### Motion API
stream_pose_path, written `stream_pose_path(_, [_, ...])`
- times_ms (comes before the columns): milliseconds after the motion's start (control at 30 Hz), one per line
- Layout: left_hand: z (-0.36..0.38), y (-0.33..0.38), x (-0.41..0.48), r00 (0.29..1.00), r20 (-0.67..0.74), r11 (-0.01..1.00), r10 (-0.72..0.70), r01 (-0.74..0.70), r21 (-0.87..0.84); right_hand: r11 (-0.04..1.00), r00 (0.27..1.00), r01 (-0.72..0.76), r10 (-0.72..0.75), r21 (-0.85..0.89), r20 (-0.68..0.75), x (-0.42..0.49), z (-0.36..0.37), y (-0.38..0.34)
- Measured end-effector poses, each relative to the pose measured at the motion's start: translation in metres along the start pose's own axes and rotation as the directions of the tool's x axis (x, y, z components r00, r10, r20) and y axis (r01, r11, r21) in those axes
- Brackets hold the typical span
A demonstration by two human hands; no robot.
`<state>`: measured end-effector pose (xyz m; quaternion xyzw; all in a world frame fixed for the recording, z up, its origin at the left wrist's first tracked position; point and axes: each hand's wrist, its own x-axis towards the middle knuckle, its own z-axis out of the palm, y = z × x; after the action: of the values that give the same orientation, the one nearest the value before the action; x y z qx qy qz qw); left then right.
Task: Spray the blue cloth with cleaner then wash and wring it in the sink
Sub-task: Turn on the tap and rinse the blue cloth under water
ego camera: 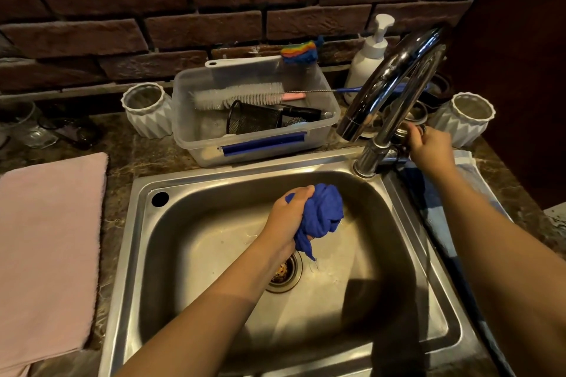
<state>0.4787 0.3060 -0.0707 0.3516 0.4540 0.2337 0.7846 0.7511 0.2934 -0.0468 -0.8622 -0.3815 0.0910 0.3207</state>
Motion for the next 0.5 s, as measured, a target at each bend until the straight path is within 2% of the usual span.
stream_pose_path(500, [0.003,-0.005,0.005,1.0,-0.006,1.0,-0.012,0.012,0.01,0.994,0.999,0.014,-0.009,0.106,-0.046,-0.003,0.005,0.013])
